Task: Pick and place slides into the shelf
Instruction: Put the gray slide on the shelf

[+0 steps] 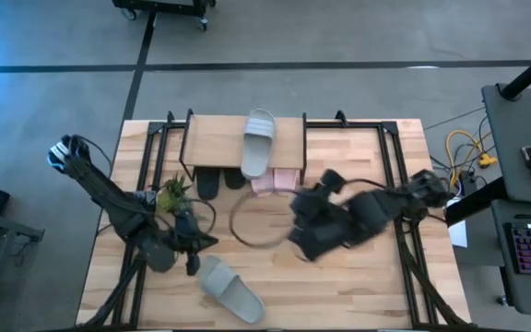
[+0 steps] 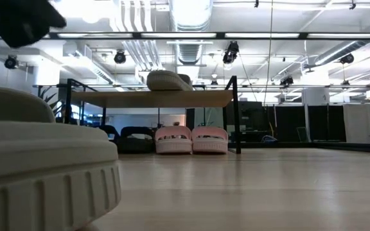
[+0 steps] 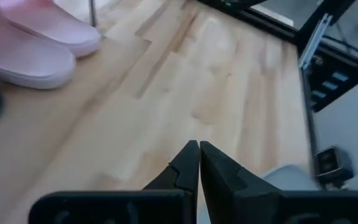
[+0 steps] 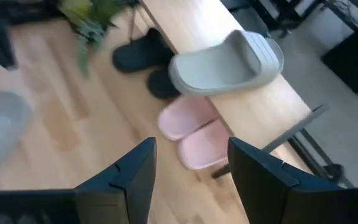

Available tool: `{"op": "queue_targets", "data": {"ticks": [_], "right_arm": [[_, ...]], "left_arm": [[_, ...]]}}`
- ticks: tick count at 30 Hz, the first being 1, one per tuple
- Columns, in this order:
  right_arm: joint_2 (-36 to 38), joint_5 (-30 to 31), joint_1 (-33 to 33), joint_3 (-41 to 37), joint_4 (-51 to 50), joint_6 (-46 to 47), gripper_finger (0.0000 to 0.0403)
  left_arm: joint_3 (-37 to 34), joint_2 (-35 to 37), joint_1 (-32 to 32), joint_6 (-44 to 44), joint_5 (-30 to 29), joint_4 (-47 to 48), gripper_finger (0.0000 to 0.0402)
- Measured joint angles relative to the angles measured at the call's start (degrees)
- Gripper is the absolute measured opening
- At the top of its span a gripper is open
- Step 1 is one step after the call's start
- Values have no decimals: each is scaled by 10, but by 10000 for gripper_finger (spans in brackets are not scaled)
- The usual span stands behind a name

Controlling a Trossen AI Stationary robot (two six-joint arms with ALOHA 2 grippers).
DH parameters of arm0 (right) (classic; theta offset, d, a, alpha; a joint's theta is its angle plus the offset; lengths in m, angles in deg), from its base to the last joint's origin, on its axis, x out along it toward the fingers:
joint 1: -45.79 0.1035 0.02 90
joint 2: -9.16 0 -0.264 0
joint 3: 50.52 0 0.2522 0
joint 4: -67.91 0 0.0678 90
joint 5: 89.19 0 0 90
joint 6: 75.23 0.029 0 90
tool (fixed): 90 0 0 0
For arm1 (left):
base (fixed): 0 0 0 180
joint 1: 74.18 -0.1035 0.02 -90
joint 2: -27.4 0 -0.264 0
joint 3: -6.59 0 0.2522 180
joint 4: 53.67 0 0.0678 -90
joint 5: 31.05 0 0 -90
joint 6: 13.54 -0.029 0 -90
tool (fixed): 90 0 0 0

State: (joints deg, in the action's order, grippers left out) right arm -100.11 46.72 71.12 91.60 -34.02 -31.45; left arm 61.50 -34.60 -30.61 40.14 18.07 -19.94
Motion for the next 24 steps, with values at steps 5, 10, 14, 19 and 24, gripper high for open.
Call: {"op": "queue_targets", "data": {"ticks": [5,10,14,19,24], "right_arm": [[59,26,56,-97,-15,66,189],[106,27,100,-191,-19,144,189],[130,28,123,-248,-18,174,189],[156,27,146,-296,-18,181,189],[180,28,153,-325,-18,179,190]], "left_arm": [[158,-150,-5,41,26,102,0],[393,-330,-9,176,107,410,0],[548,-442,-10,236,202,517,0],[675,-530,-13,312,237,526,0],[730,-589,-27,387,267,538,0]]}}
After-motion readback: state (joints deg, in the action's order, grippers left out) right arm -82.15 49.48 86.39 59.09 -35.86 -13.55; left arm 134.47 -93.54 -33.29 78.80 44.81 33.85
